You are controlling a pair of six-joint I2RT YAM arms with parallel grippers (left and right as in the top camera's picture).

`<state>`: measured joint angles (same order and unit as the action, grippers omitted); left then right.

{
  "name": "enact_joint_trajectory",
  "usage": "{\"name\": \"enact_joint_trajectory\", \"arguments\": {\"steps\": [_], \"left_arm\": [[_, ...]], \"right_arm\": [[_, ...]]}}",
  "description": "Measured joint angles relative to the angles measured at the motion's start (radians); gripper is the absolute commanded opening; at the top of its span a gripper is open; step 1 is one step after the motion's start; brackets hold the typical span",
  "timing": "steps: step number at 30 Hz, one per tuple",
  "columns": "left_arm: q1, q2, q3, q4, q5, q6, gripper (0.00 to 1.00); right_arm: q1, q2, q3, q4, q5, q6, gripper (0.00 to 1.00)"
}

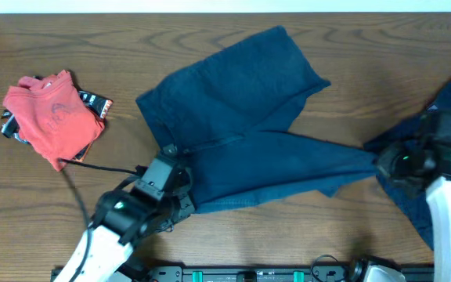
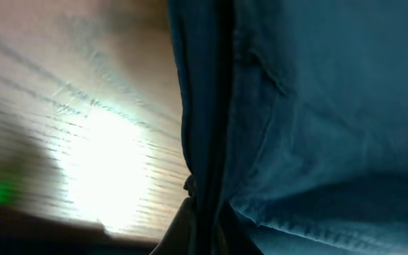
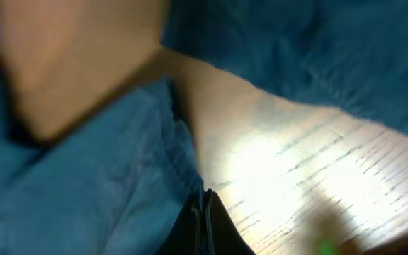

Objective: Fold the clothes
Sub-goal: 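Lift the bottom edge and fold it up over the top half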

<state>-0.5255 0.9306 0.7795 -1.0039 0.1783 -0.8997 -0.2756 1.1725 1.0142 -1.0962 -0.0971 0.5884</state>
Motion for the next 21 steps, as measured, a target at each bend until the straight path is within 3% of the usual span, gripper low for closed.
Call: {"name": "enact_joint_trajectory", "arguments": {"steps": [4,10,21], "left_arm": [[-0.001,-0.093,0.106,-0.089,-0.01,0.022,0.06],[-0.002,-0.211,0.175,-0.103,-0.022,0.021,0.06],[-0.01,-0.211,0.177,0.019,-0.268,-0.058,0.06]], "right_arm": [[-0.011,-0.054,0.128,-0.072,-0.033,-0.074,0.01],[-0.01,-0.085,0.28,-0.087,-0.072,-0.159,0.01],[0.083,-0.045,0.327,0.289,-0.233,-0.273,0.01]]}}
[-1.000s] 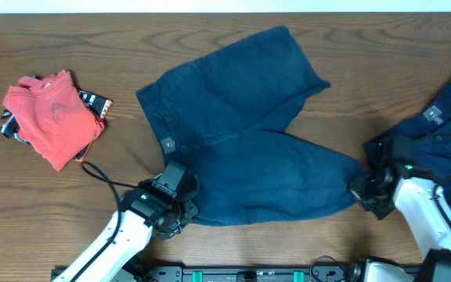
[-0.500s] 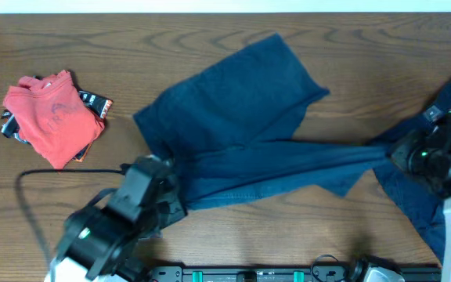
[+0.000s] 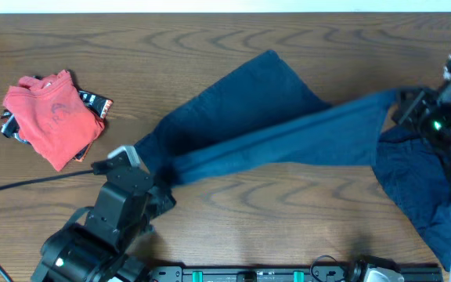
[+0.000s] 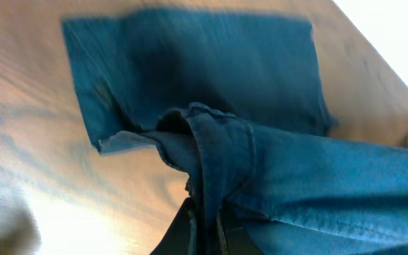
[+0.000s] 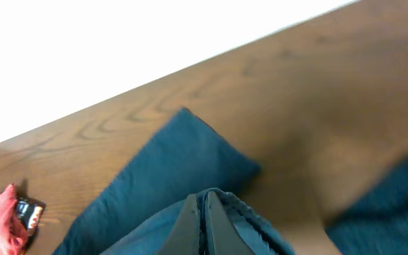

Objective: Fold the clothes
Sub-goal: 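Lift the bottom edge and fold it up over the top half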

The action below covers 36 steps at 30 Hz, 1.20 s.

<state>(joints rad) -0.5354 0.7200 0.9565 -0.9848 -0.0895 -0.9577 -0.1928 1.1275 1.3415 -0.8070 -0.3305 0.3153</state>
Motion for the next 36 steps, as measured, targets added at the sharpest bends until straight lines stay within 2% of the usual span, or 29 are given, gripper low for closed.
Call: {"name": "enact_joint_trajectory", "arguments": {"steps": [8,13,18,26,31,36], "left_arm": [[0.0,0.161,0.0,0.119,-0.273,-0.084,0.06],[0.066,0.32,0.0,0.195,-0.33,-0.09,0.06],[0.209,0.483,0.0,0.33,-0.269,0.003,0.06],[0.441,0.633,0.0,0.474,-0.111,0.143,0.06],[0.526,0.708,0.0,0.544,-0.03,0.205,0.1],[0.541,0.791,0.0,0.548,-0.011,0.226,0.1]], "right_arm": [[0.128,0.22,0.006,0.245,0.011,-0.014,0.01],[0.194,0.373,0.006,0.364,0.052,-0.019,0.01],[0.243,0.491,0.006,0.459,0.088,-0.021,0.01],[0.311,0.623,0.006,0.58,0.08,-0.021,0.01],[0.338,0.697,0.006,0.64,0.079,-0.021,0.01],[0.357,0.759,0.006,0.686,0.102,-0.021,0.04]]}}
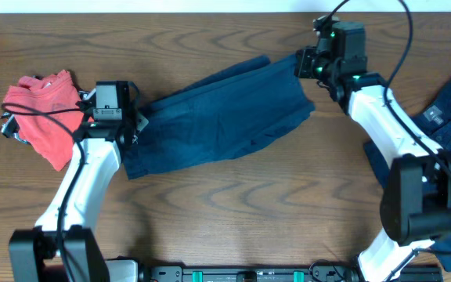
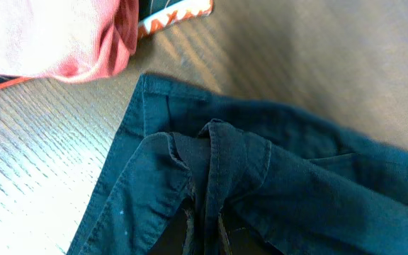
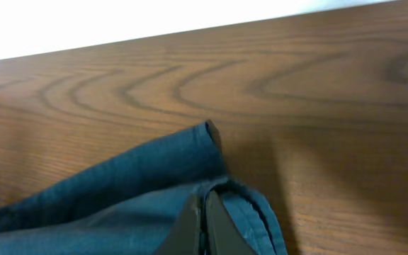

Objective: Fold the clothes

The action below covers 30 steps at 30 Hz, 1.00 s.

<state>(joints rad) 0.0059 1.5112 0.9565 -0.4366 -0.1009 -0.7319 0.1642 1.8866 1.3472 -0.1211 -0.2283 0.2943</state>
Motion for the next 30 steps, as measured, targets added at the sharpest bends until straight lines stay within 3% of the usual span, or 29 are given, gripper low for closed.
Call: {"name": "enact_joint_trajectory", "arguments": {"steps": [3,5,6,7,10,14,18,22,26,30], "left_arm": [[0.002,0.035,0.0,0.013,-0.002,0.004,0.16],[0.005,0.046,0.0,0.029,-0.004,0.013,0.38],[0.007,0.049,-0.001,0.044,-0.008,0.011,0.52],[0.01,0.049,-0.001,0.069,-0.011,0.013,0.65],[0.016,0.048,-0.001,0.156,-0.006,0.026,0.77],[0.034,0.035,0.0,0.181,0.045,0.058,0.84],[0.066,-0.016,0.0,0.138,0.106,0.061,0.84],[0.066,-0.046,0.002,0.04,0.169,0.068,0.84],[0.042,-0.021,-0.001,-0.016,0.199,0.077,0.84],[0.027,0.036,-0.014,-0.039,0.211,0.079,0.84]], "right_arm": [[0.011,0.031,0.0,0.038,0.016,0.0,0.04],[0.019,0.043,0.0,0.067,0.027,0.0,0.08],[0.019,0.046,0.0,0.082,0.031,0.001,0.15],[0.024,0.049,0.0,0.103,0.036,-0.001,0.29],[0.032,0.05,0.002,0.159,0.047,-0.009,0.44],[0.036,0.049,0.014,0.142,0.049,-0.015,0.47],[0.029,0.048,0.018,0.008,0.034,-0.019,0.41],[0.023,0.048,0.018,-0.162,-0.004,-0.035,0.41],[0.027,0.048,0.018,-0.276,-0.018,-0.081,0.45],[0.037,0.063,0.019,-0.346,-0.027,-0.114,0.41]]}}
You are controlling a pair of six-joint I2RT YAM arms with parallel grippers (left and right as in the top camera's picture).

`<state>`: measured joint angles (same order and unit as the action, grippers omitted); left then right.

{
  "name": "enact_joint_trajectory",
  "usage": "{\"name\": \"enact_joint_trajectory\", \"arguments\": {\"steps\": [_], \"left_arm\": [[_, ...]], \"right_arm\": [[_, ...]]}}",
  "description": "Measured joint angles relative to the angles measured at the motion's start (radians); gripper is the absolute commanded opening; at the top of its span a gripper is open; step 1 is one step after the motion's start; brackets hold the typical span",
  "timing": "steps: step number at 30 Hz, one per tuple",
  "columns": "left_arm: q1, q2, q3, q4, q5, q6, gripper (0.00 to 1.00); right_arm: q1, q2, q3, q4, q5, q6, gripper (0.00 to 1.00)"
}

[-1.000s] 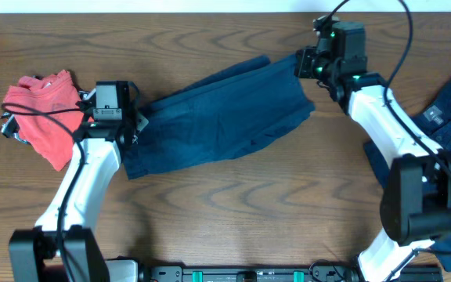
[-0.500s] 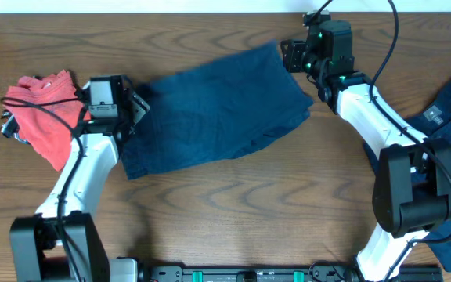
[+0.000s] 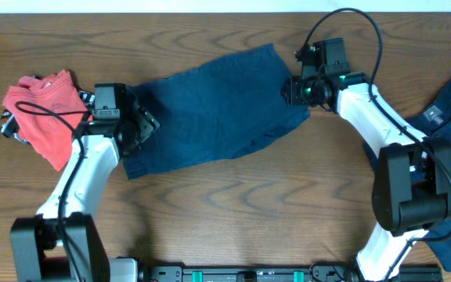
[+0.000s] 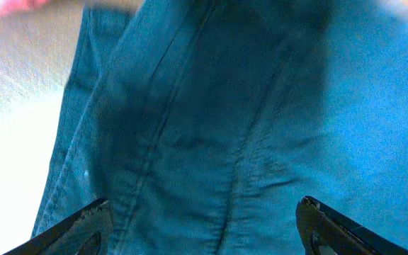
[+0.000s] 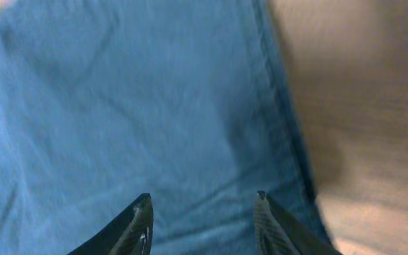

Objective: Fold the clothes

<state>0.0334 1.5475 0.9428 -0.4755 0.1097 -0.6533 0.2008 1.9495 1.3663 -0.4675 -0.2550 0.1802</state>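
Note:
The dark blue shorts (image 3: 210, 110) lie folded in half on the wooden table (image 3: 233, 204), running from centre left to upper right. My left gripper (image 3: 141, 124) stands open over their left end, the blue cloth (image 4: 211, 120) filling the gap between its wide-apart fingers (image 4: 91, 216). At the shorts' right end my right gripper (image 3: 294, 88) is open too; in its wrist view its fingertips (image 5: 142, 205) hover above the hemmed edge (image 5: 275, 106). Neither gripper holds anything.
A folded red shirt (image 3: 47, 116) sits on a dark patterned item (image 3: 94, 100) at the far left, close to my left arm. Another dark blue garment (image 3: 449, 106) lies at the right edge. Cables hang near both arms.
Both grippers were shut on the ends of the shorts; both are now open and the shorts lie released on the table. The right gripper has moved slightly down and left.
First the shorts lay spread out, with my grippers shut on the near edge at either end. Then they hung stretched between the raised grippers. Later the held edge was down at the far side, folding the shorts in half. Now both grippers have let go.

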Motion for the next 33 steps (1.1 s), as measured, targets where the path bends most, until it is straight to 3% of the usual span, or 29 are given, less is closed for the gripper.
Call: {"name": "enact_joint_trajectory", "arguments": {"steps": [4,8,11,21,27,33], "left_arm": [[0.0,0.046,-0.019,-0.031,0.0,0.0,0.84],[0.0,0.055,-0.02,-0.044,0.0,0.0,0.84],[0.0,0.055,-0.02,-0.056,0.0,0.0,0.84],[0.0,0.055,-0.018,-0.038,0.049,0.103,0.9],[0.0,0.053,-0.01,0.166,0.108,0.13,0.91],[-0.002,0.053,-0.005,0.337,0.185,0.138,0.92]], "right_arm": [[0.005,0.061,0.002,-0.073,-0.003,-0.01,0.4],[0.003,0.119,0.013,-0.149,0.02,-0.025,0.19],[0.003,0.126,0.024,-0.208,0.064,-0.006,0.13],[-0.089,0.116,0.037,-0.397,0.265,0.17,0.12],[-0.161,0.107,0.027,-0.43,0.32,0.194,0.24],[-0.153,0.105,0.024,-0.43,0.298,0.195,0.29]]}}
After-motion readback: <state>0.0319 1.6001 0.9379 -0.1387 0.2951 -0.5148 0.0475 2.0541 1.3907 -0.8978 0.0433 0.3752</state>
